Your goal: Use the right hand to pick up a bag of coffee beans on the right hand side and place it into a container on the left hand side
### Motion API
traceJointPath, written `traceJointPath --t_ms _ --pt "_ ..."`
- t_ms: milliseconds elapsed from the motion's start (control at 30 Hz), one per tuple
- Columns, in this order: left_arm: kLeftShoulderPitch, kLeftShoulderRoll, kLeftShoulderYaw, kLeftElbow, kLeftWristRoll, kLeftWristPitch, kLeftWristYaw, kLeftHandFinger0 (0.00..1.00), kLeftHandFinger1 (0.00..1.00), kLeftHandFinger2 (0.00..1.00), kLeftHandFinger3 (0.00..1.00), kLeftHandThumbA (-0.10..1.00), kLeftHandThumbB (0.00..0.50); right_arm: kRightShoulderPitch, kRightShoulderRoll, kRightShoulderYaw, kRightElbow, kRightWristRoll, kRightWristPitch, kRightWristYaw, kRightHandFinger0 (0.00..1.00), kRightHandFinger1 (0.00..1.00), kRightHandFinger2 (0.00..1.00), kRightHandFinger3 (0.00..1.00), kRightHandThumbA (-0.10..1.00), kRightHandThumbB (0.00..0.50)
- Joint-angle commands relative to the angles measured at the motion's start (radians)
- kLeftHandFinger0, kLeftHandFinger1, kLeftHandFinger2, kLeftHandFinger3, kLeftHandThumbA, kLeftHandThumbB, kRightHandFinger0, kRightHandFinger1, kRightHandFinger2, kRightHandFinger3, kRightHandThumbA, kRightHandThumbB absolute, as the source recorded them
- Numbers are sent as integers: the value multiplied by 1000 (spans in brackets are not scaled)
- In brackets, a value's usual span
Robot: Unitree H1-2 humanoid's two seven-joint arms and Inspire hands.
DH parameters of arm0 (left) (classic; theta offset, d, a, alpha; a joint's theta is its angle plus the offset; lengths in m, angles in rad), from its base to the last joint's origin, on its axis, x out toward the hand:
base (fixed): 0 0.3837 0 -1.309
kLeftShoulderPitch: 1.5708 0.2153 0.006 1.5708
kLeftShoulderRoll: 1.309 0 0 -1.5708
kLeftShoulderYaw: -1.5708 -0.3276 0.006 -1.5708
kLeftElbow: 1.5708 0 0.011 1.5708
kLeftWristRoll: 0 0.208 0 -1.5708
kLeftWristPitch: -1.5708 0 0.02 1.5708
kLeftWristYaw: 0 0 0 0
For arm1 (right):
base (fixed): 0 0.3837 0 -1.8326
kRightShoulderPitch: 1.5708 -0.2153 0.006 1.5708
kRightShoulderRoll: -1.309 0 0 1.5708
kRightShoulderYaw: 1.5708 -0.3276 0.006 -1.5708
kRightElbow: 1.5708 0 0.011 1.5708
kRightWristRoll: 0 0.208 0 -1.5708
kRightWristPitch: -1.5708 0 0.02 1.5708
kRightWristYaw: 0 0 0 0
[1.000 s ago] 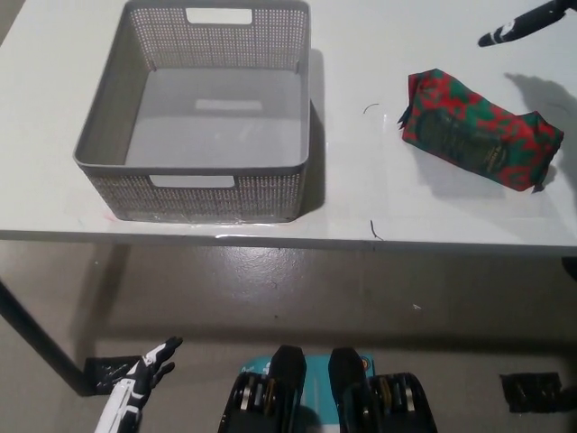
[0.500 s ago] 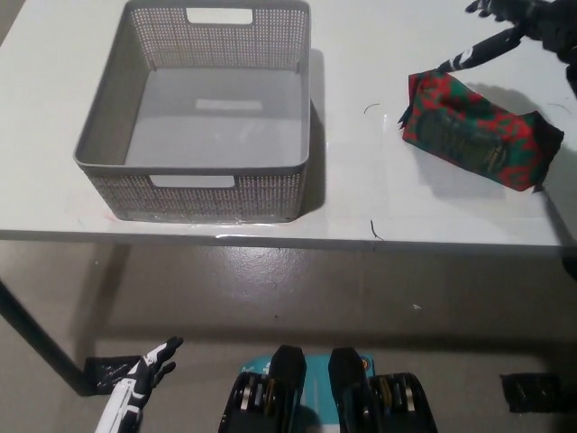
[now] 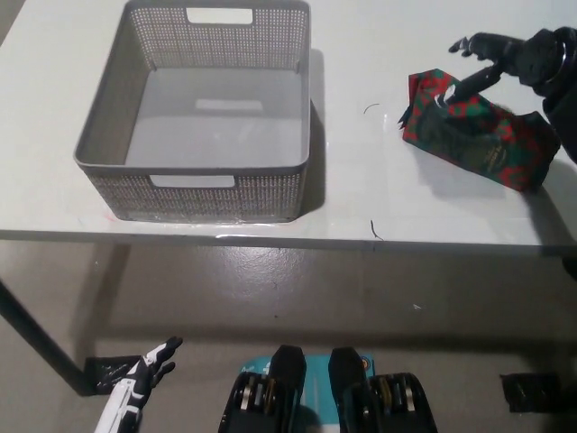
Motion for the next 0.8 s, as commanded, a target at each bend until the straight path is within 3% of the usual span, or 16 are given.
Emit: traceJointPath --t_ms 0,267,433,500,667,767 --pt "6 16 5 -23 -13 -36 -12 1000 1000 1000 1000 1000 188 -56 -2 14 7 -24 -29 -25 1000 1000 1000 1000 908 500" --pt "7 21 18 -20 -22 -43 -15 1000 1000 1000 1000 1000 209 -68 -33 38 29 -41 -27 -22 1000 1000 1000 1000 872 500" --pt "11 19 17 -19 -16 -51 -13 1000 1000 1000 1000 1000 195 -55 -56 40 45 -44 -40 -30 1000 1000 1000 1000 874 500" --pt "11 23 17 -15 -21 -55 -18 1000 1000 1000 1000 1000 209 -36 -63 61 43 -66 -64 -43 1000 1000 1000 1000 906 487" --pt "17 30 25 -24 -38 -44 -21 1000 1000 1000 1000 1000 255 -7 -66 82 83 -77 -88 -64 1000 1000 1000 1000 840 491" --pt "11 32 25 -21 -41 -46 -23 1000 1000 1000 1000 1000 262 9 -67 71 103 -65 -87 -66 1000 1000 1000 1000 862 500"
